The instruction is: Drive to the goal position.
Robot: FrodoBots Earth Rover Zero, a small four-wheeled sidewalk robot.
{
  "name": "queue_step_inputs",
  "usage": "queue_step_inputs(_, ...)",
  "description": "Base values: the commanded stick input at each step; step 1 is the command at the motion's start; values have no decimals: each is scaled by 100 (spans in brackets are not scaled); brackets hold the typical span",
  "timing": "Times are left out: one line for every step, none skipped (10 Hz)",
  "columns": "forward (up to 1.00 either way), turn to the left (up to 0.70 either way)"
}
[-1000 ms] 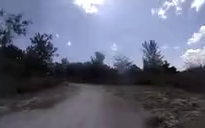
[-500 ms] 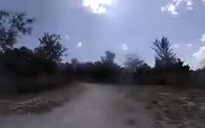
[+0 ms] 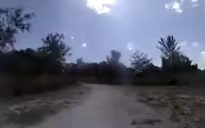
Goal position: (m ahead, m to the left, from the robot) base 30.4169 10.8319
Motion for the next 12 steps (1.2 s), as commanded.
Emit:
queue_step_inputs(85,0)
queue_step_inputs(85,0)
queue_step_inputs(85,0)
queue_step_inputs(85,0)
queue_step_inputs(85,0)
queue_step_inputs(85,0)
queue_step_inputs(85,0)
queue_step_inputs(85,0)
queue_step_inputs(85,0)
queue_step_inputs(85,0)
queue_step_inputs(85,0)
queue_step_inputs(85,0)
